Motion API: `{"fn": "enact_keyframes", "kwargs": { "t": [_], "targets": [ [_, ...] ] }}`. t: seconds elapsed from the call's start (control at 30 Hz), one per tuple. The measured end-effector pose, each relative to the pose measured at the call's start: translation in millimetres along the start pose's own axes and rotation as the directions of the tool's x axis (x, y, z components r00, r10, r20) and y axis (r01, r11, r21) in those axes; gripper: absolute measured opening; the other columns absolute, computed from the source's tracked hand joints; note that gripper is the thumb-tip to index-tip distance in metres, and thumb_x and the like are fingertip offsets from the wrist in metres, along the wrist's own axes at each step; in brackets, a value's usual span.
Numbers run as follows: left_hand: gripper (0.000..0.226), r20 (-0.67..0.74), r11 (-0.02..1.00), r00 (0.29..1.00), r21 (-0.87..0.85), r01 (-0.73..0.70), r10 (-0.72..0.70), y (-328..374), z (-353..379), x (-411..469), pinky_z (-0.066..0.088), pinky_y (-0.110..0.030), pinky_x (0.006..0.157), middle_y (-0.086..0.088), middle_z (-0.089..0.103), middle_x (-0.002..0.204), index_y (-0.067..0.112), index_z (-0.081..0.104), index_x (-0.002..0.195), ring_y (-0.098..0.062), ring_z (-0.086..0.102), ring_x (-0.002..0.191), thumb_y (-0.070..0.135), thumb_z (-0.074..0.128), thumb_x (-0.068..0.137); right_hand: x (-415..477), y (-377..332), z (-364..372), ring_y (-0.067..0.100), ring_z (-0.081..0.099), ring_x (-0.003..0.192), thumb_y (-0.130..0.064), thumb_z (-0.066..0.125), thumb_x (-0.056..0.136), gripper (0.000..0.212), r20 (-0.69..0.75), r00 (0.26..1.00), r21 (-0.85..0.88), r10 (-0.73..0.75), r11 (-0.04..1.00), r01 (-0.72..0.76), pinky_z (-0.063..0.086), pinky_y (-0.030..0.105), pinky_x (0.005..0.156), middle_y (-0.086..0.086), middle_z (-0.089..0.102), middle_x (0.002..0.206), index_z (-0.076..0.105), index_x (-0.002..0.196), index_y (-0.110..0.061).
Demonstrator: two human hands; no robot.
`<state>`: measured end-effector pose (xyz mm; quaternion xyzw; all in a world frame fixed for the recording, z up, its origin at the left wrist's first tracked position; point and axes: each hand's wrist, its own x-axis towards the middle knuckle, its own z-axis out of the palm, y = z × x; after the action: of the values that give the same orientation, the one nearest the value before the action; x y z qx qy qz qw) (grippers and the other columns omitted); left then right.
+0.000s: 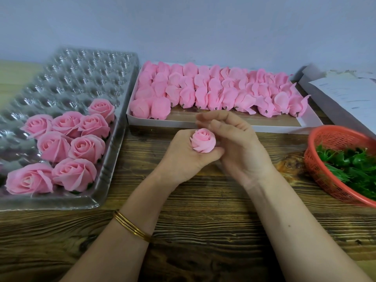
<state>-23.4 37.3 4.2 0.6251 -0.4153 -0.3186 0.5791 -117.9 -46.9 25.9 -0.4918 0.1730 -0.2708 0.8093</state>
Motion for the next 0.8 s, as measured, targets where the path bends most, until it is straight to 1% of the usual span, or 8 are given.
{"fn": "enact_keyframes", "kwargs": {
  "t": [0.1, 0.17, 0.27, 0.37, 0.53, 0.6, 0.67, 0.8],
  "targets": [
    [0.014, 0.017, 1.000, 1.000, 0.010, -0.008, 0.008, -0.4, -0.7, 0.3, 0.053, -0.036, 0.072, -0.014, 0.071, 0.084, -0.003, 0.068, 0.090, -0.015, 0.061, 0.075, 0.003, 0.076, 0.082, -0.2, -4.2, -1.0, 0.019, 0.065, 0.100, 0.001, 0.064, 0.073, 0.012, 0.006, 1.000, 0.044, 0.003, 0.999, -0.003, 0.051, 0.032, 0.090, 0.009, 0.071, 0.101, 0.069, 0.081, -0.007],
    [0.013, 0.042, 1.000, 0.999, -0.002, -0.004, 0.004, 0.3, -0.9, -0.3, 0.055, -0.041, 0.077, -0.017, 0.072, 0.088, 0.000, 0.069, 0.093, -0.019, 0.066, 0.079, 0.003, 0.076, 0.082, -1.2, -4.0, 0.7, 0.017, 0.066, 0.097, 0.004, 0.065, 0.071, 0.014, 0.029, 1.000, -0.004, -0.007, 1.000, 0.007, 0.051, 0.032, 0.089, 0.009, 0.072, 0.100, 0.072, 0.075, -0.008],
    [0.016, 0.073, 0.999, 0.997, -0.035, -0.006, 0.009, 2.7, -0.8, -1.8, 0.056, -0.045, 0.080, -0.023, 0.071, 0.093, -0.003, 0.069, 0.098, -0.034, 0.070, 0.089, -0.001, 0.074, 0.083, -3.3, -3.1, 1.9, 0.015, 0.068, 0.095, 0.004, 0.065, 0.068, 0.017, 0.065, 0.998, -0.116, -0.023, 0.993, 0.031, 0.054, 0.028, 0.085, 0.008, 0.073, 0.101, 0.074, 0.071, -0.011],
    [0.013, 0.105, 0.999, 0.994, -0.032, -0.031, 0.034, 4.0, -1.8, -2.7, 0.059, -0.030, 0.075, -0.020, 0.071, 0.088, -0.003, 0.068, 0.094, -0.022, 0.072, 0.084, -0.007, 0.072, 0.082, -6.0, -2.4, 3.4, 0.017, 0.068, 0.098, 0.002, 0.066, 0.068, 0.018, 0.114, 0.993, -0.222, -0.025, 0.974, 0.050, 0.053, 0.030, 0.087, 0.007, 0.073, 0.104, 0.074, 0.071, -0.014],
    [0.021, 0.126, 1.000, 0.992, -0.011, -0.020, 0.022, 6.4, -2.2, -2.1, 0.057, -0.020, 0.077, -0.017, 0.072, 0.095, -0.005, 0.067, 0.098, -0.014, 0.071, 0.089, -0.012, 0.073, 0.079, -8.2, -1.7, 4.7, 0.019, 0.066, 0.107, 0.000, 0.069, 0.067, 0.016, 0.147, 0.989, -0.344, -0.017, 0.937, 0.068, 0.052, 0.035, 0.094, 0.009, 0.071, 0.108, 0.070, 0.077, -0.012],
    [0.022, 0.148, 0.999, 0.989, 0.000, -0.032, 0.032, 7.7, -3.1, -2.4, 0.056, -0.018, 0.078, -0.009, 0.071, 0.094, 0.004, 0.067, 0.094, -0.008, 0.069, 0.088, -0.010, 0.074, 0.079, -8.6, -0.7, 4.9, 0.022, 0.065, 0.110, 0.002, 0.070, 0.066, 0.019, 0.152, 0.988, -0.376, -0.014, 0.924, 0.071, 0.050, 0.040, 0.101, 0.010, 0.070, 0.110, 0.069, 0.080, -0.011],
    [0.025, 0.144, 0.998, 0.988, 0.022, -0.052, 0.049, 7.4, -4.0, -2.3, 0.057, -0.023, 0.081, -0.006, 0.070, 0.094, 0.013, 0.065, 0.091, -0.009, 0.068, 0.090, -0.007, 0.076, 0.079, -9.3, -0.6, 5.1, 0.024, 0.065, 0.110, 0.004, 0.070, 0.066, 0.023, 0.160, 0.987, -0.373, 0.004, 0.926, 0.057, 0.048, 0.044, 0.104, 0.011, 0.070, 0.112, 0.068, 0.083, -0.010],
    [0.021, 0.094, 0.999, 0.994, -0.004, -0.047, 0.047, 5.0, -2.6, -1.1, 0.057, -0.023, 0.079, -0.010, 0.071, 0.089, 0.000, 0.066, 0.093, -0.010, 0.069, 0.085, -0.010, 0.075, 0.078, -8.4, -0.2, 5.4, 0.023, 0.065, 0.106, -0.002, 0.067, 0.070, 0.017, 0.152, 0.988, -0.323, 0.028, 0.946, 0.023, 0.049, 0.043, 0.102, 0.010, 0.070, 0.109, 0.069, 0.085, -0.009]
  ]
}}
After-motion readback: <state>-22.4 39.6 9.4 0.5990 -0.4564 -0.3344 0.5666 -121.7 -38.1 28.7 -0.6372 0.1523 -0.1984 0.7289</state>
